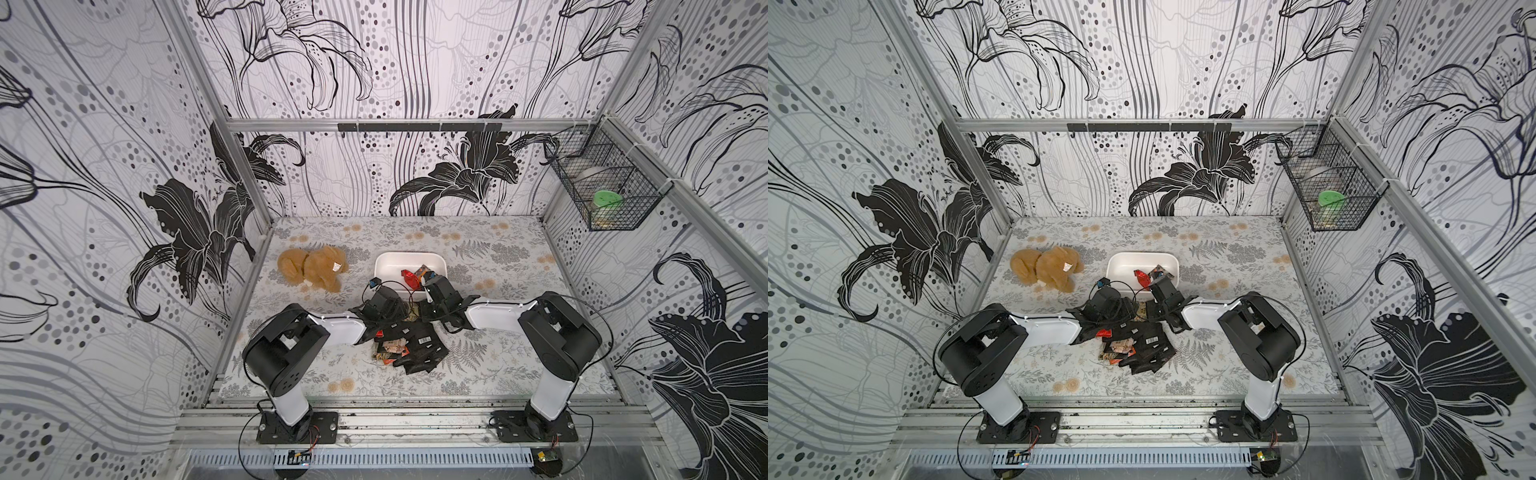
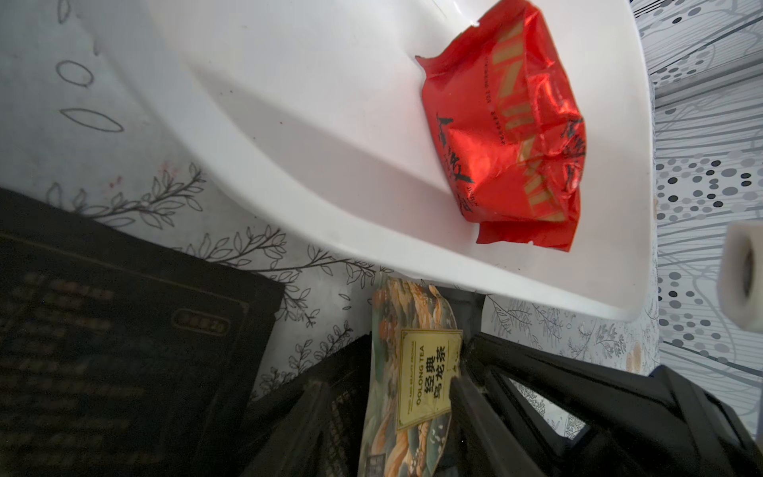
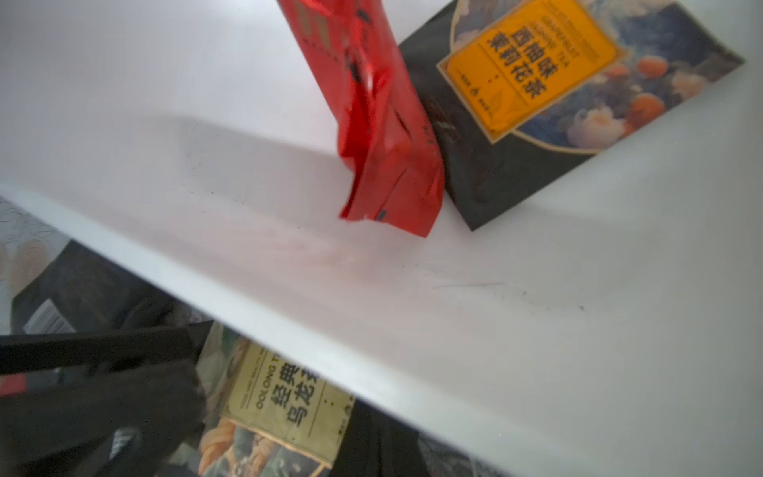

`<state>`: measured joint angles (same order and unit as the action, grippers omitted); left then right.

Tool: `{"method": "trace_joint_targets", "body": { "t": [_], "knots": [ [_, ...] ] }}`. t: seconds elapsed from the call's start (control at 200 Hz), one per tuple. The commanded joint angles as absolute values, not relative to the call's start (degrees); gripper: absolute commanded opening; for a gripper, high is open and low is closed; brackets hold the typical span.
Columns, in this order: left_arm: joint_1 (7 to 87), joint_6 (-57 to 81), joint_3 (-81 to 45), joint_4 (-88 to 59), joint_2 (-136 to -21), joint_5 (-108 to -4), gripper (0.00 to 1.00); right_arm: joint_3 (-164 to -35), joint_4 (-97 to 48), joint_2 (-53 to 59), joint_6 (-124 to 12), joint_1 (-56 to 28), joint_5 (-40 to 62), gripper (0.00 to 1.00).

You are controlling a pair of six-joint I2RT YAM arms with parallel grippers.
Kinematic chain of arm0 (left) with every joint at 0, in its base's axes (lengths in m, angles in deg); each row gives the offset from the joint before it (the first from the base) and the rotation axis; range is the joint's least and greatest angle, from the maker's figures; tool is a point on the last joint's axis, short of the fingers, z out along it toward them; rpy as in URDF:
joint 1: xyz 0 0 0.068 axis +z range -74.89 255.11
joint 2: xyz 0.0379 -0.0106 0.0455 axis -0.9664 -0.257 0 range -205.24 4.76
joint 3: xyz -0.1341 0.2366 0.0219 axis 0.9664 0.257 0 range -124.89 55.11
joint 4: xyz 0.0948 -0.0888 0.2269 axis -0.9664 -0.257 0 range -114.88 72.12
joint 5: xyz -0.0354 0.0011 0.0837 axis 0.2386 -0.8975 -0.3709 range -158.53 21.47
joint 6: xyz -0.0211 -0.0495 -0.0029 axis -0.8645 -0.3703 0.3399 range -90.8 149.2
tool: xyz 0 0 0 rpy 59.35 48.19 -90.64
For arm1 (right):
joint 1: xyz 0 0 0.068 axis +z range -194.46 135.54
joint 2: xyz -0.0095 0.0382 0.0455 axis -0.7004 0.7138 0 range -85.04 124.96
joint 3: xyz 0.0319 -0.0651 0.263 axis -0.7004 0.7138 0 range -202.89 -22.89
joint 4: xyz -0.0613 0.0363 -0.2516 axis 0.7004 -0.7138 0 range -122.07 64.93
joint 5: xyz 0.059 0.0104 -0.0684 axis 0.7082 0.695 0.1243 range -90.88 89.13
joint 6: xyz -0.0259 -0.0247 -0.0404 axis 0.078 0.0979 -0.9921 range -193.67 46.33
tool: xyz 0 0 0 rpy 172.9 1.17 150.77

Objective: Put the tea bags into the storage box
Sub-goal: Pick up the tea bag from the center of the board.

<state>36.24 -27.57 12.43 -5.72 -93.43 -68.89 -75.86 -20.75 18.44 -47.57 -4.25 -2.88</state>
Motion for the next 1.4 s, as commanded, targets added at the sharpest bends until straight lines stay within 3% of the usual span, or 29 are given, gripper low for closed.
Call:
{"method": "trace_joint_targets", "body": {
  "t": [0.0, 1.056, 1.392],
  "knots": [
    [36.55, -27.48, 11.94, -3.76, -94.5, -68.47, 0.51, -77.4, -23.97, 19.88, -47.55, -4.25, -4.33, 0.04],
    [34.02, -30.39, 10.14, 1.29, -98.64, -64.14, 0.36, -77.31, -23.63, 19.5, -48.13, -4.07, -0.99, 0.0],
    [33.69, -30.01, 9.82, 0.02, -97.25, -64.2, 0.12, -73.93, -19.63, 15.41, -48.62, -4.02, -0.16, 0.0]
  ]
}}
